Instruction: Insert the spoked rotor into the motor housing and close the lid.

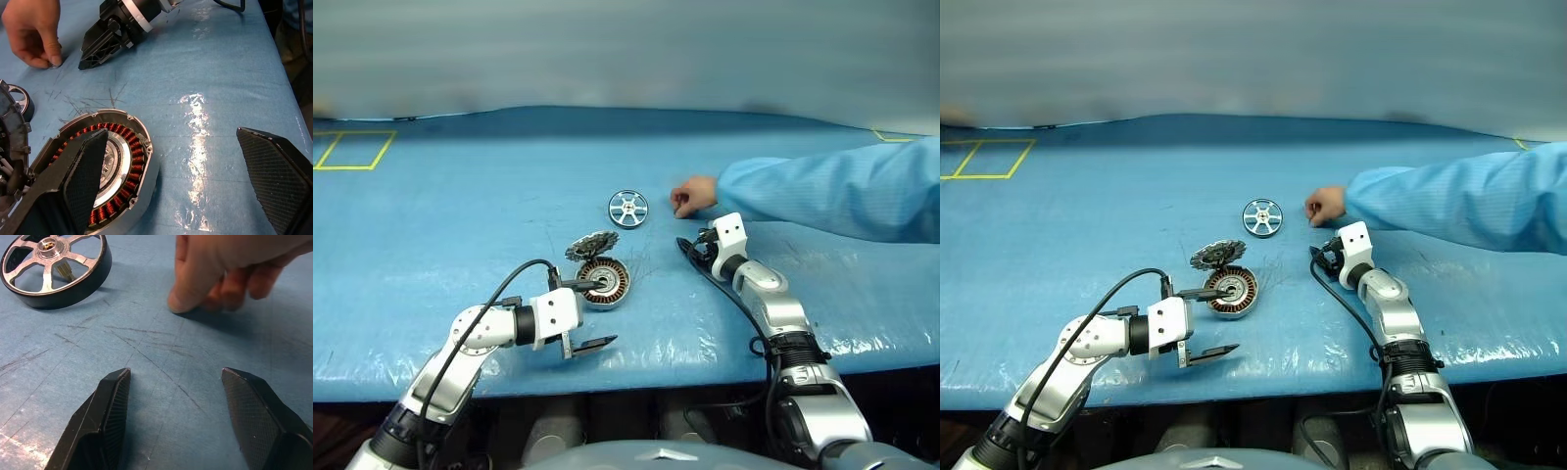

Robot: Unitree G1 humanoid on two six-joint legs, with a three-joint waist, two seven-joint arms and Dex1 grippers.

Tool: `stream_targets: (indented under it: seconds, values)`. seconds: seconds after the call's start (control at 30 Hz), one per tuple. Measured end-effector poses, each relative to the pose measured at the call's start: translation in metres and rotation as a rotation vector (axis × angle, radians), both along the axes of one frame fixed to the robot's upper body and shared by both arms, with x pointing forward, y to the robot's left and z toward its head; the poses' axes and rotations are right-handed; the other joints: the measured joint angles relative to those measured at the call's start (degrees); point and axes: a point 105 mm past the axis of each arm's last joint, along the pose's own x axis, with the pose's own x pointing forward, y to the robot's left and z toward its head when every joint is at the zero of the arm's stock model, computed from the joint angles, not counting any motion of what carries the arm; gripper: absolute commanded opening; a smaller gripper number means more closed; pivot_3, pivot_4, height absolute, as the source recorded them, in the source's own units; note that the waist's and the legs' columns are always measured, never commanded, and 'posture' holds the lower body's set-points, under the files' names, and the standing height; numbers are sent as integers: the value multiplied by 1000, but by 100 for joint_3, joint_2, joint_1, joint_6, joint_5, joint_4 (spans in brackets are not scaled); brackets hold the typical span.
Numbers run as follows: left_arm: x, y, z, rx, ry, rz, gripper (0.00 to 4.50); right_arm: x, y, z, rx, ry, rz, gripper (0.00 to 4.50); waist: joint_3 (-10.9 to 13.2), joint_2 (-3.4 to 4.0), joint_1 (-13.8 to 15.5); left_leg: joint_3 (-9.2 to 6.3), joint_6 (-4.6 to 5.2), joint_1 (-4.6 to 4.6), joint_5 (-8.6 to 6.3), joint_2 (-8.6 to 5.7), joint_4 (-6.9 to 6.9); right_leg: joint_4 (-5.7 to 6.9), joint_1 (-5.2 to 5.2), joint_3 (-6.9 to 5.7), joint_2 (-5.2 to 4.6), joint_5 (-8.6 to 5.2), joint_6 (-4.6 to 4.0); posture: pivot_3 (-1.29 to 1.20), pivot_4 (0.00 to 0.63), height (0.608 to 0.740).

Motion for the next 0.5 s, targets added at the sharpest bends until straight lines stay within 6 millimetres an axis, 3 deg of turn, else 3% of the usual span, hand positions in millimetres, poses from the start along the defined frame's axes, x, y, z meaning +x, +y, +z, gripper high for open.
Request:
stream_targets:
  seconds: [0.5]
  values:
    - [0, 2, -2, -7, -16, 26, 4470, -3, 3, 1, 3, 12, 41, 3111, 0, 0, 1, -3, 1, -3, -1, 1, -15, -20, -10, -2, -13, -2, -7, 0, 150, 740]
